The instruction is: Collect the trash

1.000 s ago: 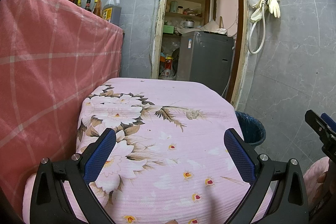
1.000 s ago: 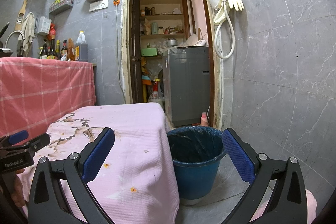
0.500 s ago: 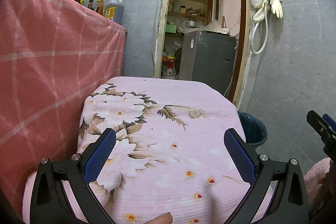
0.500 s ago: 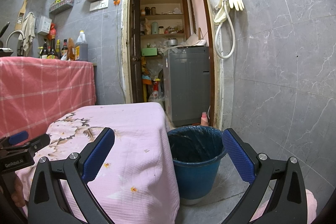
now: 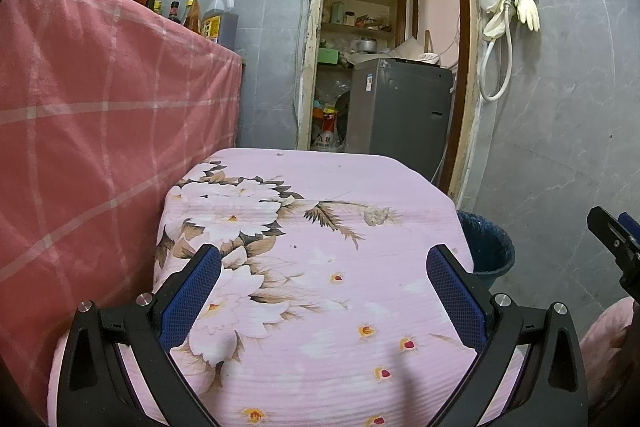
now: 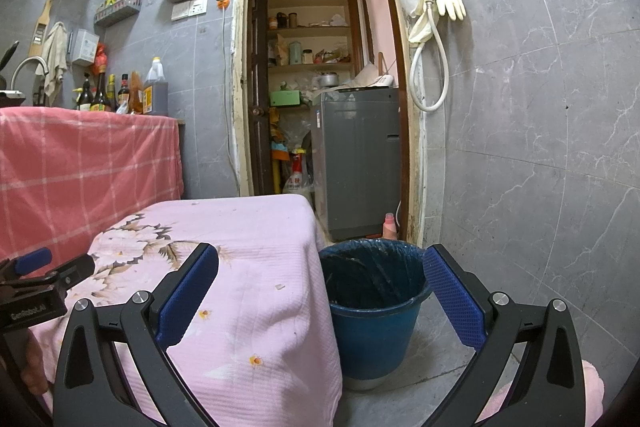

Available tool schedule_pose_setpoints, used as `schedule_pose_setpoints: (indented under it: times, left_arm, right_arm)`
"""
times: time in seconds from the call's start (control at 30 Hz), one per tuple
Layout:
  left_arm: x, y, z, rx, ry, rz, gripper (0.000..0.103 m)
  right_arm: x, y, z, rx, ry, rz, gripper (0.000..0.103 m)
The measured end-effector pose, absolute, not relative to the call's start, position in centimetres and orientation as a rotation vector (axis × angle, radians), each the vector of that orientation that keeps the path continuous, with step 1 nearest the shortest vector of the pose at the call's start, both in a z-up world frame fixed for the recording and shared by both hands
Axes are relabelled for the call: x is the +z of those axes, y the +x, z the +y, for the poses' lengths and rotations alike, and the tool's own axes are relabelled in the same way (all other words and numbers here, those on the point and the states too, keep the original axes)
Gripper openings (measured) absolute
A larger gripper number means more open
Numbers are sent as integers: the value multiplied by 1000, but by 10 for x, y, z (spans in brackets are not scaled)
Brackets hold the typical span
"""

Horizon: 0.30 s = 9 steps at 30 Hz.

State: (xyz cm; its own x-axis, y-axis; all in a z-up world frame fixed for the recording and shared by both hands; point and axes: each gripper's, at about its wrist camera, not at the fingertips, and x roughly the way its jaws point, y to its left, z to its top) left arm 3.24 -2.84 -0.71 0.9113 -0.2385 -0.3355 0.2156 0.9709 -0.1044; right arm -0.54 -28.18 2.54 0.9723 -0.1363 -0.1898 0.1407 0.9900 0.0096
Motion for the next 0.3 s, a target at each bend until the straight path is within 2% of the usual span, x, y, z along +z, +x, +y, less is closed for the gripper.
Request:
schedule_pose_setpoints:
  times: [0.3]
  left_arm:
    - [-9,34,-27,-237,-58,352,101]
  right_arm:
    - [25,-6,-280,-140,23,190,103]
